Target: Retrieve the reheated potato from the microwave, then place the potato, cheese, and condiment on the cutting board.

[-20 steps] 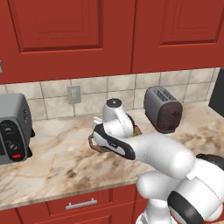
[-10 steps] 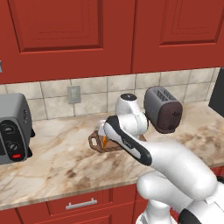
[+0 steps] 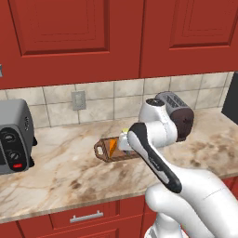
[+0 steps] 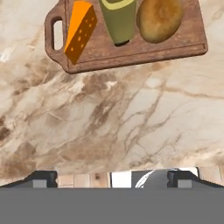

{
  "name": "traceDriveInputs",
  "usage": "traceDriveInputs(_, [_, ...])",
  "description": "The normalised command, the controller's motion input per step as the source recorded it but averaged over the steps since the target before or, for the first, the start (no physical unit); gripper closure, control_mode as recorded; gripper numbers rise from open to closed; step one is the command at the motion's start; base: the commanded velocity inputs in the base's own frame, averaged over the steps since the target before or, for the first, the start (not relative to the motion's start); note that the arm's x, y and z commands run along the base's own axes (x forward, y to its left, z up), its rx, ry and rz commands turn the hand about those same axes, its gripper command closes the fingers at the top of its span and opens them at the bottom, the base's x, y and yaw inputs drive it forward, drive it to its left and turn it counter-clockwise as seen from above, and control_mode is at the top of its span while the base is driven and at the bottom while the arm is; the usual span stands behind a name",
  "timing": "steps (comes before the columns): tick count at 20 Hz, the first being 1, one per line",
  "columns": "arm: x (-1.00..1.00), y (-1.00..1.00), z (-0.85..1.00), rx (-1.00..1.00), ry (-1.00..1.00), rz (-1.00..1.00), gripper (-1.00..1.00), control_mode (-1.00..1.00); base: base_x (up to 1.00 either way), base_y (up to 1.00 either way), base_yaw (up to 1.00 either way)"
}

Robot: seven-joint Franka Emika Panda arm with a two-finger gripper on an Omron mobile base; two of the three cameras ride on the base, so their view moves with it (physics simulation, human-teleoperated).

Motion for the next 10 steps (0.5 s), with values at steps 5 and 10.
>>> traceDriveInputs(5, [-0.56,-0.27,0.28,-0.03,0.0,0.09,-1.0,-1.0,0.0,0.0,0.0])
traceDriveInputs(10, [-0.63,-0.24,0.31,0.0,0.0,0.04,-1.0,-1.0,0.0,0.0,0.0])
